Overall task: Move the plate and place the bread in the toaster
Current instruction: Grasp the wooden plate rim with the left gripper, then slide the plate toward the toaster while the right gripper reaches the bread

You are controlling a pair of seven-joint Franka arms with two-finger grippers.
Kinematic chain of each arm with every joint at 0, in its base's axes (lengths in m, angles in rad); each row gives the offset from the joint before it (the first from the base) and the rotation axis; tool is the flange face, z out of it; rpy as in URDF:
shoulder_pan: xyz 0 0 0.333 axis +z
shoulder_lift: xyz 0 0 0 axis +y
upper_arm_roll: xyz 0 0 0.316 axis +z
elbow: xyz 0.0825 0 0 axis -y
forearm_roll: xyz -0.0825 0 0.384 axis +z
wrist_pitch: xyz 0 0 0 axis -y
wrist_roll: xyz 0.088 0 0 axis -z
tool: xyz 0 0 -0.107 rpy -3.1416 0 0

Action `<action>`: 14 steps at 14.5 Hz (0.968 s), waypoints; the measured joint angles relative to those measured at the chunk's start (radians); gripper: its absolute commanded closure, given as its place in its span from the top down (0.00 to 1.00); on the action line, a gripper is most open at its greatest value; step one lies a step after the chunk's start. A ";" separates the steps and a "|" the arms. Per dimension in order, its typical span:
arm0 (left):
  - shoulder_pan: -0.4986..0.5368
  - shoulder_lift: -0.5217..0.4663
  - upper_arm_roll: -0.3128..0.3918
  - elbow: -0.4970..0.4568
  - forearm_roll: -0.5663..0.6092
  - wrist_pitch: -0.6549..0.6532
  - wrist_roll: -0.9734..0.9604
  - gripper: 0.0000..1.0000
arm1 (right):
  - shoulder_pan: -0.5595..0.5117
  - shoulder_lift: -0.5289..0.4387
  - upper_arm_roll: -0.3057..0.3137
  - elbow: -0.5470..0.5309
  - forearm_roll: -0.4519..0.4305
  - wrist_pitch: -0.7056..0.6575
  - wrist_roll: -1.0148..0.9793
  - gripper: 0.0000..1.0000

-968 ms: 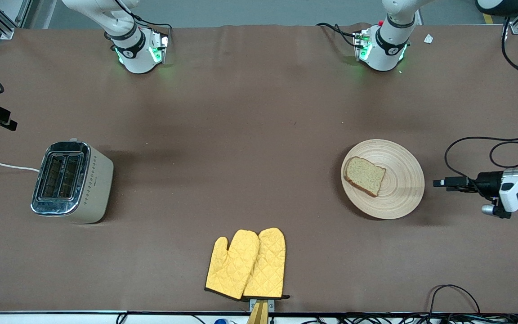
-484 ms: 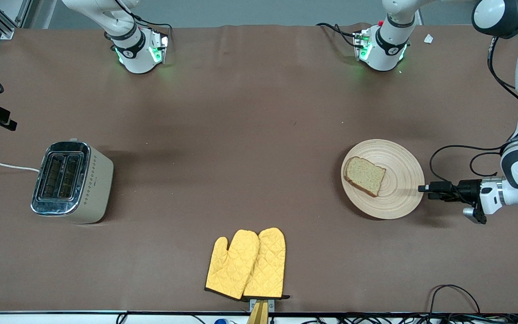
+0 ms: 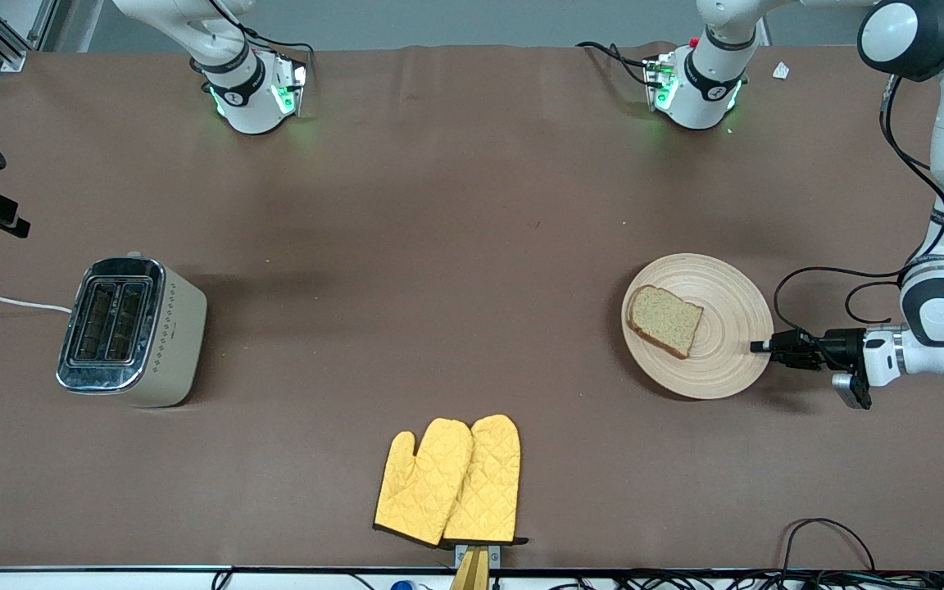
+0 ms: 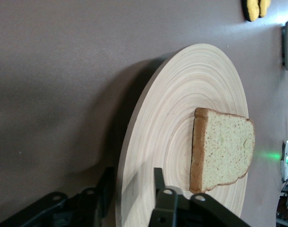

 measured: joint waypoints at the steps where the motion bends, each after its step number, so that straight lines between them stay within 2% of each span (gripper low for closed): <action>1: 0.002 0.007 0.000 0.000 -0.005 0.000 0.027 0.00 | 0.000 0.000 -0.001 0.000 0.000 0.000 -0.004 1.00; 5: 0.015 0.008 -0.026 0.015 -0.024 -0.036 0.028 0.00 | -0.001 0.000 -0.004 0.000 0.000 -0.001 -0.019 1.00; 9: -0.005 0.006 -0.182 0.052 -0.018 -0.034 -0.176 0.00 | -0.001 0.000 -0.004 0.000 0.000 -0.001 -0.020 1.00; 11: -0.063 0.004 -0.262 0.076 -0.018 0.013 -0.306 0.00 | 0.000 0.000 -0.001 0.000 0.013 -0.001 -0.020 1.00; 14: -0.206 0.002 -0.320 0.107 -0.036 0.161 -0.473 0.00 | 0.035 0.001 0.008 -0.001 0.048 -0.003 0.031 1.00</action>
